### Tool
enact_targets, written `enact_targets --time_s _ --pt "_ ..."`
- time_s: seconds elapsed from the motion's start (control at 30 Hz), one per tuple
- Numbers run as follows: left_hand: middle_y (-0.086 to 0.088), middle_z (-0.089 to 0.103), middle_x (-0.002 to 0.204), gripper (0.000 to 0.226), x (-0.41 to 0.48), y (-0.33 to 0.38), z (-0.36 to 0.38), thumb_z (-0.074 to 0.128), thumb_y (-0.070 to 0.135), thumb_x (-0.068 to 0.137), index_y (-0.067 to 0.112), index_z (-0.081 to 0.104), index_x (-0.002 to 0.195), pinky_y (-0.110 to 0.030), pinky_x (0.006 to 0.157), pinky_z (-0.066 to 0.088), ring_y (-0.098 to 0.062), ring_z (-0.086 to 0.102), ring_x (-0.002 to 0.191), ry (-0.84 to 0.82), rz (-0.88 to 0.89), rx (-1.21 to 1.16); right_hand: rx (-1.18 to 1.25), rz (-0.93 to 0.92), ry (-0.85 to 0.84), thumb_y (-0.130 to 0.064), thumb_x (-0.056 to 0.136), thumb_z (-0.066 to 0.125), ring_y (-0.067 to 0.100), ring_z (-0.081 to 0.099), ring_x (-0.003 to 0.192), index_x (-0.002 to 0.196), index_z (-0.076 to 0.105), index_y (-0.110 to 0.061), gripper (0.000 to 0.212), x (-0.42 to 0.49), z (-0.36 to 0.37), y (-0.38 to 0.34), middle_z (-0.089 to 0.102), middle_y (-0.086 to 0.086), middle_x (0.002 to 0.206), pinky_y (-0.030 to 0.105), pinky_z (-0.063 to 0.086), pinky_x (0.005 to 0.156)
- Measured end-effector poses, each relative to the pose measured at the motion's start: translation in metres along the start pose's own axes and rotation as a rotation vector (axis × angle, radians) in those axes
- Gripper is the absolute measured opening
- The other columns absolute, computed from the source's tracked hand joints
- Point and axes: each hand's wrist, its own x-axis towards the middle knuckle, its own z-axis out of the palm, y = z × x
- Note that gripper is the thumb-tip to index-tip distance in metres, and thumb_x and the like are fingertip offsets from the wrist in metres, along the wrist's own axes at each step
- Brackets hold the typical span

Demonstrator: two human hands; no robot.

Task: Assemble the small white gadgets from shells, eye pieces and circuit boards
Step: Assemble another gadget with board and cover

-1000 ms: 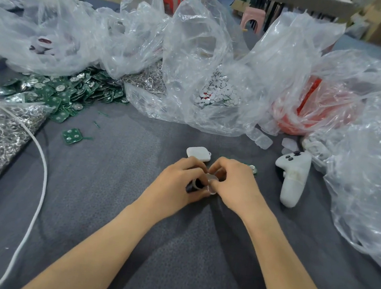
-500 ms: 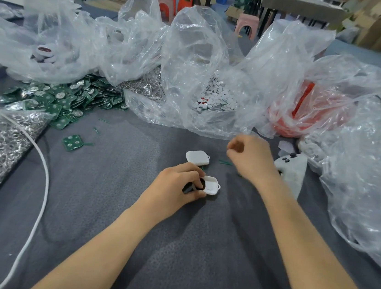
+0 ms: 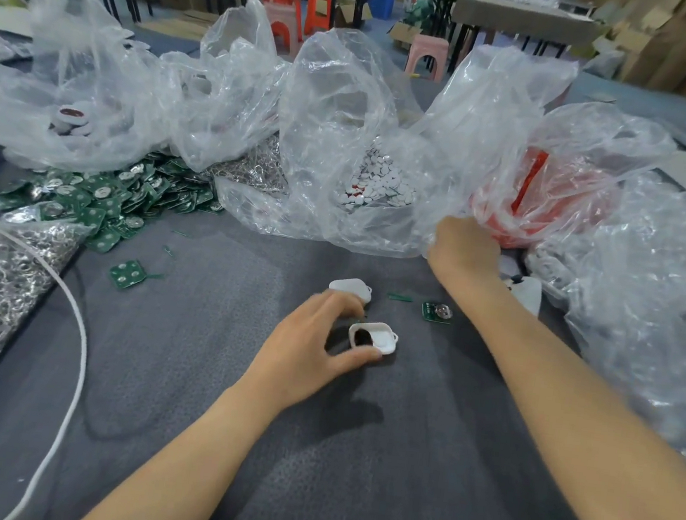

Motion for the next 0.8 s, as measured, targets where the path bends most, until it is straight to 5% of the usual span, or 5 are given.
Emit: enact_targets --time_s 0.13,0.23,0.53,0.67,0.8 --pt "0.009 0.069 0.095 0.026 0.001 0.000 -0.009 0.071 0.020 0.085 0.035 0.057 0.101 -0.014 0.077 0.048 -0.006 0.065 0.083 0.240 -0.149 -0.320 0.946 0.082 -0.011 -0.013 0.076 0.058 0.012 0.064 0.067 0.082 0.067 -0.022 0.014 -0.056 -0.017 -0.017 0.067 -0.008 0.076 0.022 0.047 0.055" --pt "0.011 0.071 0.092 0.027 0.002 0.002 -0.011 0.065 0.012 0.089 0.033 0.060 0.107 -0.010 0.076 0.046 -0.004 0.067 0.084 0.194 -0.121 -0.359 1.346 0.071 -0.133 -0.002 0.080 0.062 0.002 0.056 0.050 0.080 0.071 -0.014 0.016 -0.101 -0.005 -0.033 0.070 -0.003 0.067 0.014 0.041 0.046" --pt "0.011 0.073 0.080 0.015 0.005 0.003 -0.008 0.067 0.012 0.087 0.026 0.070 0.091 -0.011 0.070 0.048 -0.001 0.068 0.073 0.057 -0.146 -0.363 1.439 -0.007 -0.101 0.007 0.087 0.057 0.017 0.071 0.076 0.107 0.069 -0.012 0.030 -0.123 0.011 -0.035 0.073 0.000 0.078 0.024 0.056 0.074" --pt "0.006 0.074 0.083 0.018 0.005 0.003 -0.008 0.071 0.011 0.085 0.027 0.067 0.092 -0.019 0.071 0.053 -0.013 0.070 0.075 0.079 -0.176 -0.400 1.446 0.024 -0.057 -0.006 0.086 0.066 0.015 0.069 0.075 0.092 0.059 -0.016 0.013 -0.123 0.009 -0.035 0.074 -0.002 0.078 0.018 0.049 0.066" --pt "0.008 0.073 0.081 0.021 0.006 0.002 -0.007 0.070 0.007 0.085 0.027 0.068 0.090 -0.014 0.064 0.048 -0.007 0.066 0.069 0.073 -0.169 -0.395 1.520 0.024 -0.078 -0.004 0.086 0.067 0.015 0.067 0.072 0.089 0.061 -0.009 0.008 -0.123 0.009 -0.035 0.073 0.008 0.082 0.020 0.050 0.061"
